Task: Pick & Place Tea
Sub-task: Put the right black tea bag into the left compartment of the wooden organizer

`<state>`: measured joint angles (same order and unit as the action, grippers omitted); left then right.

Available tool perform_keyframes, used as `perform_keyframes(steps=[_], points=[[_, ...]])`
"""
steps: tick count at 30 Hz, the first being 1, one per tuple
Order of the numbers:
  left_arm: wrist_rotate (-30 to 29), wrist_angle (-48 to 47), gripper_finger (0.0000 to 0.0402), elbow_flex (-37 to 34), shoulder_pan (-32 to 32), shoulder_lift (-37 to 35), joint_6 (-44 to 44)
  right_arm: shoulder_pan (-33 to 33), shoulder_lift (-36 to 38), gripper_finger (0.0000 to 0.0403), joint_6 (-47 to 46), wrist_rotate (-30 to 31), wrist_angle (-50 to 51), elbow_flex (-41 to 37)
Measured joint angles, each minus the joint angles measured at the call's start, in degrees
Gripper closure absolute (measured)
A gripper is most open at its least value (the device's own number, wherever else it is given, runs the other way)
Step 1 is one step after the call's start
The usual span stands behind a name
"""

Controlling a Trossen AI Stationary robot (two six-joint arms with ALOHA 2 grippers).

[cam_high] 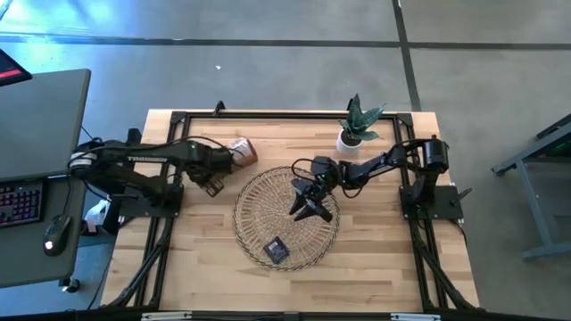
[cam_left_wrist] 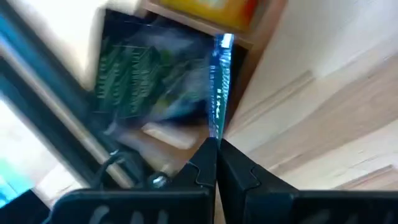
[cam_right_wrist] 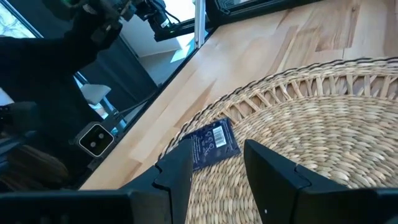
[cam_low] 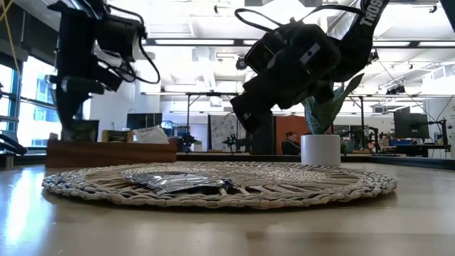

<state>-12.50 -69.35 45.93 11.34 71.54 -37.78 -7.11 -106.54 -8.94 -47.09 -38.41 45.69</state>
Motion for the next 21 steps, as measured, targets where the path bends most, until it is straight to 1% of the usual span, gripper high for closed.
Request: perform_keyframes(steps=[3,7,12,16,18,21], points=[[0.0,0.7,0.0401,-2.1,1.0,0.2,0.0,0.0,0.0,0.0263,0.0,0.0,0.0,0.0],[-0.4,2.8,0.0392,-2.7,1.2,1.7,0.2,0.0,0.0,0.0263,0.0,0.0,-0.3,0.0],[-1.3,4.5,0.0354,-2.5,1.0,2.9,4.7,0.0,0.0,0.0263,0.4,0.0,-0.9,0.0],[-2.9,4.3,0.0314,-2.3,1.0,3.3,5.1,0.0,0.0,0.0263,0.4,0.0,-1.6,0.0],[-3.0,3.5,0.03,-1.4,1.0,3.3,5.1,0.0,0.0,0.0263,0.4,0.0,-1.7,0.0],[-4.0,-0.3,0.0291,0.8,1.0,3.3,4.7,0.0,0.0,0.0263,0.2,0.0,-1.8,0.0]])
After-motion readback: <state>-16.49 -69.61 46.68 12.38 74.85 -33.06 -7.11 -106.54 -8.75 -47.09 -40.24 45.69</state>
